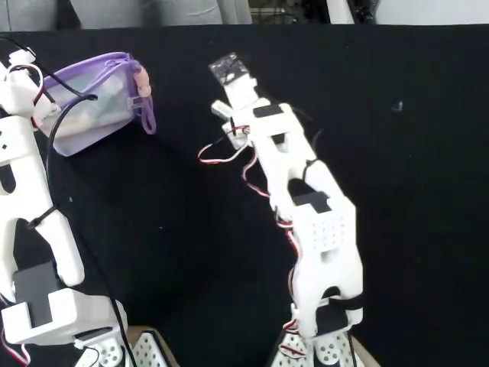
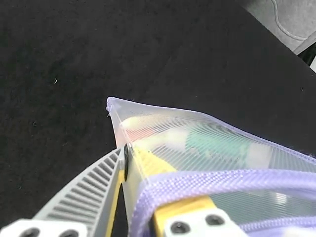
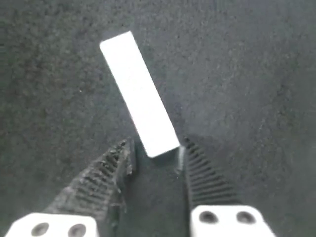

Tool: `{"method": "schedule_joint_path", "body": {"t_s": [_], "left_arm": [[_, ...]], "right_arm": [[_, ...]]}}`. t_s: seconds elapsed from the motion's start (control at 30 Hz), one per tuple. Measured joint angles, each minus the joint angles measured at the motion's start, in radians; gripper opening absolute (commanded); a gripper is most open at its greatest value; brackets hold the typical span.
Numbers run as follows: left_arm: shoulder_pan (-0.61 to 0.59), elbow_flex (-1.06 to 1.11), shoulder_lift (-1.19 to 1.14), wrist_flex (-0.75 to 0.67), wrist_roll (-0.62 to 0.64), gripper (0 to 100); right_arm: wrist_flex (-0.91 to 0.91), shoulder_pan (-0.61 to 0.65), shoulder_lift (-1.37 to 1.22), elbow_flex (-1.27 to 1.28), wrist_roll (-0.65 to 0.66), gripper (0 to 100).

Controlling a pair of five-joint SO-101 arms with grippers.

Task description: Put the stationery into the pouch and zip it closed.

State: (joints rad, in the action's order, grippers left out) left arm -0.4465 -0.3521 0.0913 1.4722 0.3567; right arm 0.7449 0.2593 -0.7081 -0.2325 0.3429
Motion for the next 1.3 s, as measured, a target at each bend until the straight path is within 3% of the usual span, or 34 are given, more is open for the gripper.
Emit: {"method": "schedule_joint_path", "body": {"t_s": [0.2,0.53,0.7,0.8,1.3], "left_arm": [[0.0,0.0,0.0,0.0,0.0,3],[0.0,0.0,0.0,0.0,0.0,3],[0.0,0.0,0.0,0.0,0.0,3],[0.0,0.0,0.0,0.0,0.0,3],[0.0,0.0,0.0,0.0,0.0,3]], "right_arm": [[0.124,0.058,0.0,-0.051,0.138,1.7],[0.327,0.097,0.0,-0.195,0.16,2.5],[0.368,0.092,0.0,-0.258,0.083,18.8],[0.368,0.097,0.0,-0.285,0.02,24.9],[0.087,0.155,-0.015,-0.133,-0.017,25.1]]}}
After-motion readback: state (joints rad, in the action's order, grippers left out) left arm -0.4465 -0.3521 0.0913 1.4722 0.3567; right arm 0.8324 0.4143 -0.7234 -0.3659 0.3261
